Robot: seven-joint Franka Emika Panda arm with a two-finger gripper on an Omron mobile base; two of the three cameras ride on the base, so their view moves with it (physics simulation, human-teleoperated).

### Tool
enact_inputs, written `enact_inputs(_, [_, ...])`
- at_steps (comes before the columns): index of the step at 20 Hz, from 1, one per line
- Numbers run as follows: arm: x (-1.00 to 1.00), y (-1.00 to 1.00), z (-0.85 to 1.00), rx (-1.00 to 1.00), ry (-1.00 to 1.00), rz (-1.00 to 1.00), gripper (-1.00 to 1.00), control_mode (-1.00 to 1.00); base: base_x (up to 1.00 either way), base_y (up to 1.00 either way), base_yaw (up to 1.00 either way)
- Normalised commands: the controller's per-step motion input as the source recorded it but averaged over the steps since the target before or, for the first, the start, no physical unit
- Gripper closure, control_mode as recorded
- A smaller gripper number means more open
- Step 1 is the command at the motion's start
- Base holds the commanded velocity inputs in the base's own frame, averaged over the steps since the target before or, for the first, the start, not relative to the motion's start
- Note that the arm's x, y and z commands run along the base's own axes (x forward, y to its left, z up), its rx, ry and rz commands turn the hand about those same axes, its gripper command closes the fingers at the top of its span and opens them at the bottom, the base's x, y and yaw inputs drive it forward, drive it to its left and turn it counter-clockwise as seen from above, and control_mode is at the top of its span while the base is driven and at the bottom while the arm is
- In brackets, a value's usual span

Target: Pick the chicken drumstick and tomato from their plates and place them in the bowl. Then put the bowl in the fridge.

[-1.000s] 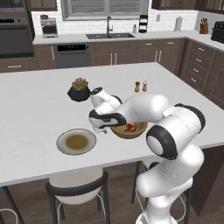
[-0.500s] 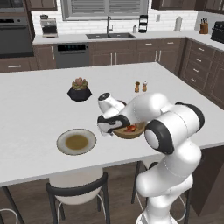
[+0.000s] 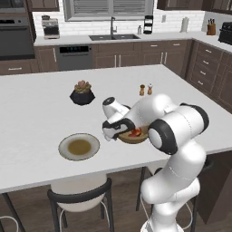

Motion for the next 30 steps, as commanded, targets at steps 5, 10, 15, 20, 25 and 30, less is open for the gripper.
enact_inputs(5, [0.04,0.0,-0.24,0.0,0.0,0.02,-1.0,-1.0,0.0,0.0,0.0])
enact_inputs(10, [0.0,0.0,-0.28,0.0,0.0,0.0,-1.0,-1.0,0.0,0.0,0.0])
enact_inputs(15, [0.0,-0.03,-0.12,0.0,0.0,0.0,1.0,-1.0,0.0,0.0,0.0])
enact_inputs(20, [0.0,-0.11,0.0,0.0,0.0,0.0,1.0,-1.0,0.0,0.0,0.0])
enact_inputs(25, [0.0,-0.04,0.0,0.0,0.0,0.0,1.0,-1.0,0.0,0.0,0.0])
enact_inputs(30, [-0.18,0.0,0.19,0.0,0.0,0.01,1.0,-1.0,0.0,0.0,0.0])
